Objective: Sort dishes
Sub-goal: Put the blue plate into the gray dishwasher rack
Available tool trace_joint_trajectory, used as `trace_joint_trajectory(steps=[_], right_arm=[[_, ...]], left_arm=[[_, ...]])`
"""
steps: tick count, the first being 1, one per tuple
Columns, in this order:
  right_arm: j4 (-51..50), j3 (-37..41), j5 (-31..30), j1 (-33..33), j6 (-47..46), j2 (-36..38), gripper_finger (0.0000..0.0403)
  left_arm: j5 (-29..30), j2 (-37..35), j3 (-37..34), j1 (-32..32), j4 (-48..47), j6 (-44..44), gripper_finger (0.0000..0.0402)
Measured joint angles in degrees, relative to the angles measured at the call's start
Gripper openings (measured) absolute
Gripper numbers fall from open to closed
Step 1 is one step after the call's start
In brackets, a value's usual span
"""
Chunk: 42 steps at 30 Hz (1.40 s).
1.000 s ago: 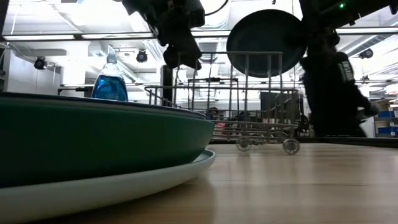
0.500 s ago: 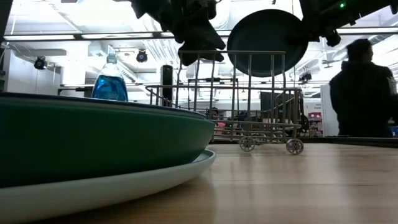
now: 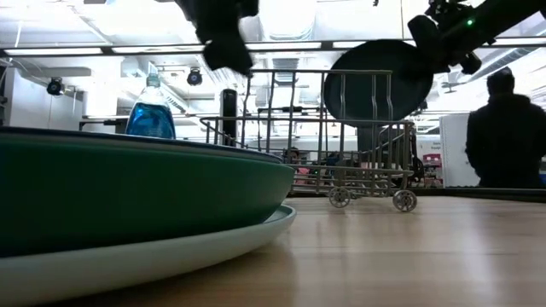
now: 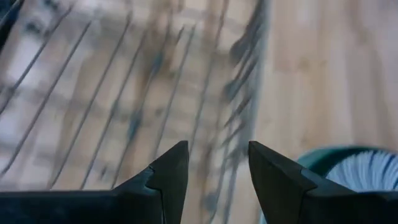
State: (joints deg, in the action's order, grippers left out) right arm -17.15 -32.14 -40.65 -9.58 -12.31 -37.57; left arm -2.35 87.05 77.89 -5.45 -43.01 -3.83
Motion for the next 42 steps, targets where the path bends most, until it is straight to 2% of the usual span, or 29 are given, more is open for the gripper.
trace_joint_trajectory(steps=[5, 8, 16, 22, 25, 28, 30, 36, 38, 42], right_arm=[[0.99, 0.00, -2.92, -0.17, 6.76, 0.03, 0.0016], [2.07, 0.11, -3.01, -0.17, 10.94, 0.03, 0.0016], [7.47, 1.40, -3.01, -0.20, 21.06, -0.17, 0.0016], [8.41, -0.99, -3.67, -0.17, 20.28, 0.75, 0.0016], [7.95, -2.34, -9.12, -0.13, 21.15, 0.71, 0.0016], [4.89, -3.85, -19.22, -0.17, 22.27, 0.40, 0.0016], [-1.39, -4.38, -24.14, -0.20, 19.04, 0.00, 0.0016], [-21.12, -4.32, -23.86, -0.20, -3.86, -3.93, 0.0016], [-23.88, -4.05, -24.90, -0.24, -10.01, -5.98, 0.0016], [-23.40, -3.74, -25.28, -0.27, -11.90, -10.89, 0.0016]], left_arm=[[2.07, -1.16, 0.00, 0.02, -8.96, -3.39, 0.0155], [2.08, -1.05, -0.81, 0.22, -9.72, -3.80, 0.0155], [1.79, -0.90, -9.20, 0.79, 0.65, -2.37, 0.0155], [1.79, -0.90, -13.74, 0.81, 7.01, -3.85, 0.0155], [1.75, -0.75, -15.03, 0.81, 9.16, -4.85, 0.0155], [1.66, -0.72, -16.22, 0.87, 10.29, -5.80, 0.0155], [1.66, -0.72, -16.81, 0.90, 10.45, -6.50, 0.0155], [1.69, -0.72, -17.07, 0.92, 11.60, -7.68, 0.0155], [1.68, -0.72, -17.07, 0.92, 12.26, -7.25, 0.0155], [1.59, -0.17, -17.11, 0.96, 14.57, -6.78, 0.0155]])
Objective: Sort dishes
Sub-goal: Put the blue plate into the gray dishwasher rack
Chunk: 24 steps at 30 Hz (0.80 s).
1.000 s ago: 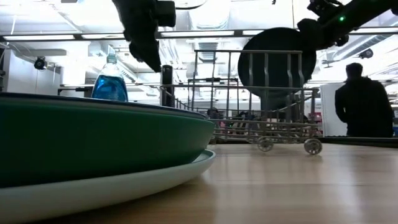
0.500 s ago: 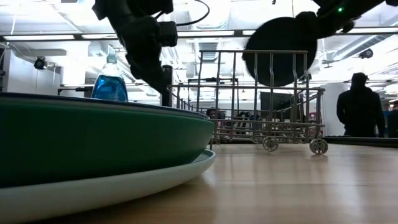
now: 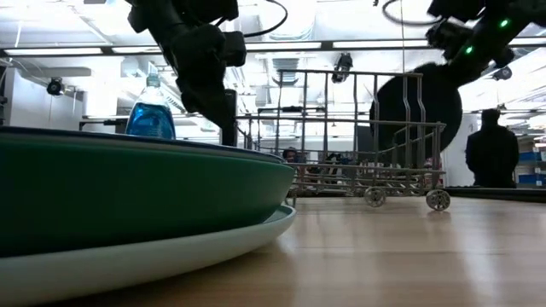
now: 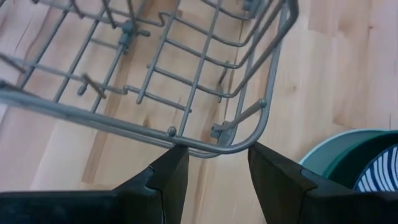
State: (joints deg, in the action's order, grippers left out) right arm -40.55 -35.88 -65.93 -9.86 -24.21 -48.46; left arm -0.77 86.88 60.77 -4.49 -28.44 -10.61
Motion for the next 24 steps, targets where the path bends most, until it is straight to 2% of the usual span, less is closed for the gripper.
trace_joint_trajectory(steps=[6, 13, 21, 24], right_arm=[[7.40, 0.05, -1.12, -0.27, 5.61, -5.94, 0.0016], [7.76, -0.99, -0.23, -0.36, 6.30, -8.15, 0.0016], [8.13, -1.96, 9.41, 0.48, 3.97, -7.63, 0.0016], [7.84, -1.96, 9.58, 0.68, 3.19, -7.95, 0.0016]], left_arm=[[-0.13, 2.48, 0.02, 0.02, 2.99, -0.13, 0.0155], [-0.11, 4.46, 0.07, 0.28, 2.72, -1.55, 0.0155], [2.59, 4.42, 0.04, 0.33, -3.52, -3.59, 0.0155], [3.76, 4.21, 0.04, 0.38, -5.04, -3.84, 0.0155]])
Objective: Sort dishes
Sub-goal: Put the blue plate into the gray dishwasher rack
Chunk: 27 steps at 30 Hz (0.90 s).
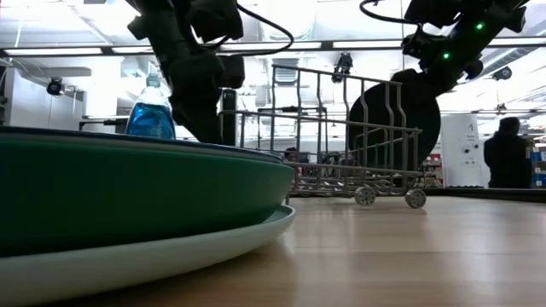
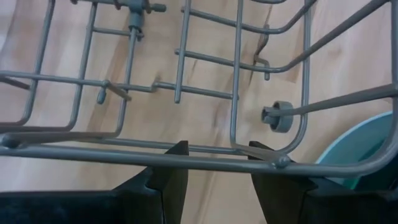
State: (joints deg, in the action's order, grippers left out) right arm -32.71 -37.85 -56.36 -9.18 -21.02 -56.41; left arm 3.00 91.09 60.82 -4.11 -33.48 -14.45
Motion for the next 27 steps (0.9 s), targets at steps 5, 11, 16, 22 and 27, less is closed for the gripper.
trace_joint_trajectory(steps=[5, 11, 16, 22, 27], right_arm=[[-0.56, 0.00, 0.69, 0.06, -0.28, 0.43, 0.0016], [-2.22, -0.24, 4.22, 0.52, -2.70, 0.95, 0.0016], [-2.75, -0.26, 5.96, 2.04, -3.82, 0.97, 0.0016], [-4.40, -0.26, 7.37, 4.10, -6.53, 1.12, 0.0016], [-5.75, -0.26, 7.42, 6.14, -9.17, 1.16, 0.0016]], left_arm=[[0.69, -0.26, 0.02, 0.05, -0.99, 0.23, 0.0155], [2.80, -1.08, 0.02, 0.05, -3.84, 0.11, 0.0155], [5.27, -2.60, -0.08, 0.05, -7.71, -1.16, 0.0155], [6.53, -3.23, -0.09, 0.05, -8.14, -0.40, 0.0155], [6.78, -3.58, -0.09, 0.05, -10.35, -0.29, 0.0155]])
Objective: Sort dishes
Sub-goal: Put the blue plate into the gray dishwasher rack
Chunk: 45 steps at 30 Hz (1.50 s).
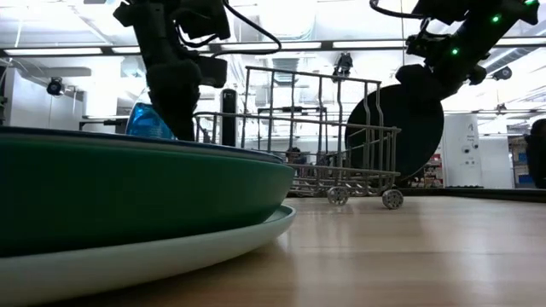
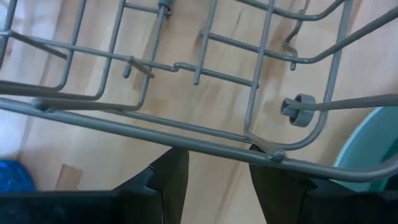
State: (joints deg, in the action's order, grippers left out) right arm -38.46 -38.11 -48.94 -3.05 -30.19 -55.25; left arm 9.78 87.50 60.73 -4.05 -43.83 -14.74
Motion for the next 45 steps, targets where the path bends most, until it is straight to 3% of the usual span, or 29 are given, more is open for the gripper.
trace_joint_trajectory(steps=[7, 18, 25, 30, 36, 45], right_arm=[[-0.99, 0.00, 7.06, 1.69, -2.04, 0.08, 0.0016], [-10.99, -2.81, -0.13, 1.81, -8.48, 0.05, 0.0016], [-12.25, -6.08, -6.16, 1.70, -5.29, 0.01, 0.0016], [-12.28, -6.86, -9.05, 1.66, -4.16, 0.01, 0.0016], [-15.41, -6.59, -8.95, 1.75, -7.00, -0.08, 0.0016], [-34.14, -6.51, -9.00, 1.73, -23.78, -0.03, 0.0016]], left_arm=[[3.16, -1.19, 0.09, 0.15, -4.25, 1.13, 0.0155], [16.85, -5.17, 0.20, -0.16, -4.23, 1.53, 0.0155], [8.78, -9.81, 0.20, 0.19, -4.53, 1.20, 0.0155], [7.31, -10.61, 0.20, 1.52, -3.37, 0.22, 0.0155], [7.69, -7.25, 0.09, 1.86, -3.17, -0.77, 0.0155], [14.32, -1.30, -0.09, 1.86, -1.90, 0.31, 0.0155]])
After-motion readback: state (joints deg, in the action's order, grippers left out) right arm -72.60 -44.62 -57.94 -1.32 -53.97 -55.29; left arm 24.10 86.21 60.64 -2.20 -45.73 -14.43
